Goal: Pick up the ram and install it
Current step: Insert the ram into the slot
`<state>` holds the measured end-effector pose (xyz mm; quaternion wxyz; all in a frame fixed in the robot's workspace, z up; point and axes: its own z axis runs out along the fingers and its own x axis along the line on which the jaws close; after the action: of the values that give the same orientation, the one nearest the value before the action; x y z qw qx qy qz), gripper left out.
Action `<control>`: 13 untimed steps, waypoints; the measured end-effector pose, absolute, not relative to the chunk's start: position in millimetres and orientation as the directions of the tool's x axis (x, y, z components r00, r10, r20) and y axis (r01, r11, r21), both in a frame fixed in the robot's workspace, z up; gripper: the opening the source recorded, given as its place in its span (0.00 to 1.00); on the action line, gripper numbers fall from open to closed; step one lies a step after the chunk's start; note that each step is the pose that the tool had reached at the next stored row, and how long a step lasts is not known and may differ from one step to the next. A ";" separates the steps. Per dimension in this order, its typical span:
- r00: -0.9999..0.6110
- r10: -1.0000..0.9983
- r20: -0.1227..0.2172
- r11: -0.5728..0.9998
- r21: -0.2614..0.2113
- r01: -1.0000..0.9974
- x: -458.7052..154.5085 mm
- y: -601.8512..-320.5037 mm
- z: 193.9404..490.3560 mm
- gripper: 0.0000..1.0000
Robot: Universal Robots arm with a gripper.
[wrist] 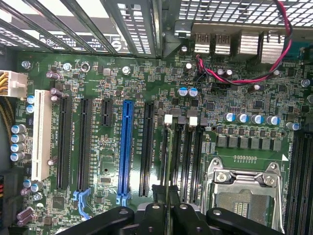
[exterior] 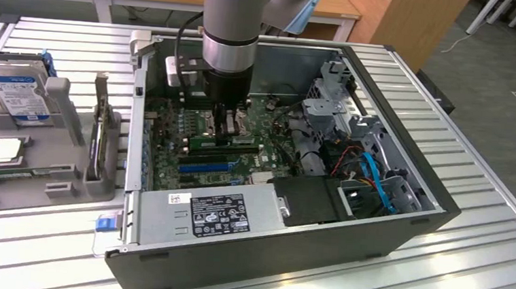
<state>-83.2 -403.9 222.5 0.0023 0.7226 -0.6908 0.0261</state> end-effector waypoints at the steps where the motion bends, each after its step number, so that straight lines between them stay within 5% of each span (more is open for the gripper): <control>1: 0.044 -0.998 0.041 -0.045 -0.033 -0.998 -83.8 -403.9 222.5 0.13; 13: 0.044 -0.998 0.041 -0.046 -0.035 -0.998 -84.0 -404.0 222.4 0.13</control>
<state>-84.0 -404.0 222.4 0.0016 0.7225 -0.6908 0.0268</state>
